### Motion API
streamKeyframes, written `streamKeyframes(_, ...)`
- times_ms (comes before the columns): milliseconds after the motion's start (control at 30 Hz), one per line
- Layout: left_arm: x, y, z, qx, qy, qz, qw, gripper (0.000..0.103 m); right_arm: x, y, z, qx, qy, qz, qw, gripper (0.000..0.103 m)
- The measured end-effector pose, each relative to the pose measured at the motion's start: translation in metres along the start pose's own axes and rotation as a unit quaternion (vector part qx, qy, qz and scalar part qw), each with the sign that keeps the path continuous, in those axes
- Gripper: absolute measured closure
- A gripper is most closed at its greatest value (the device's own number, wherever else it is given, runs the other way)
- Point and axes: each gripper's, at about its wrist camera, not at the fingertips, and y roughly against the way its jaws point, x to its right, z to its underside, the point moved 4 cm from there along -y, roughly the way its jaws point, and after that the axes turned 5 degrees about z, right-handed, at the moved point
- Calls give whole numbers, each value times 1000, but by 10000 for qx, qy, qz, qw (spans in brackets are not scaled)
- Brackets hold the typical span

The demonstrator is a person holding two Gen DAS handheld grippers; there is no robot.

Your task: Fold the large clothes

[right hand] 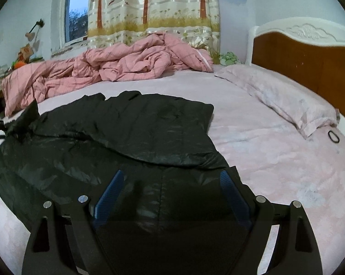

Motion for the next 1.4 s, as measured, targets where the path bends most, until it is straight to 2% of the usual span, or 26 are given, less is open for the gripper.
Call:
streamKeyframes(33, 2, -2, 2, -8, -71, 9, 10000, 93, 0, 0, 0, 20, 22, 22, 10000, 15)
streamKeyframes(67, 5, -2, 4, -3, -142, -22, 9999, 98, 0, 0, 0, 25, 23, 22, 10000, 15)
streamKeyframes(100, 11, 1, 5, 83, -258, -92, 9996, 99, 1, 0, 0, 19, 12, 6, 10000, 15)
streamKeyframes(167, 25, 14, 3, 354, -400, 26, 9986, 101, 0, 0, 0, -4, -11, 11, 10000, 15)
streamKeyframes(333, 92, 69, -8, 1023, -790, 805, 9883, 102, 3, 2, 0, -8, -19, 44, 10000, 15)
streamKeyframes(467, 166, 109, -7, 1232, -1301, 1600, 9707, 102, 5, 3, -2, 45, -1, 78, 10000, 15)
streamKeyframes(567, 222, 132, 7, 1219, -1576, 2334, 9518, 102, 6, 5, -3, 65, 10, 81, 9999, 15)
streamKeyframes(633, 260, 139, 26, 1085, -1805, 2724, 9389, 102, 7, 7, -3, 79, 8, 83, 9999, 15)
streamKeyframes(767, 321, 138, 78, 722, -2341, 3196, 9153, 102, 11, 9, -4, 129, -9, 116, 9998, 15)
streamKeyframes(833, 341, 129, 104, 506, -2506, 3179, 9130, 102, 13, 10, -5, 128, -32, 117, 9998, 15)
streamKeyframes(1033, 360, 71, 165, -244, -2690, 2841, 9200, 101, 20, 14, -7, 147, -116, 114, 9998, 15)
streamKeyframes(1100, 353, 63, 182, -396, -2780, 2678, 9216, 91, 21, 15, -8, 166, -118, 129, 9997, 15)
streamKeyframes(1200, 344, 60, 198, -454, -2873, 2592, 9210, 79, 24, 15, -9, 146, -161, 125, 9997, 15)
streamKeyframes(1333, 329, 65, 208, -386, -3040, 2410, 9209, 75, 27, 13, -7, 81, -212, 110, 9997, 15)
streamKeyframes(1400, 318, 69, 206, -256, -3081, 2262, 9237, 68, 27, 13, -7, 66, -213, 124, 9997, 15)
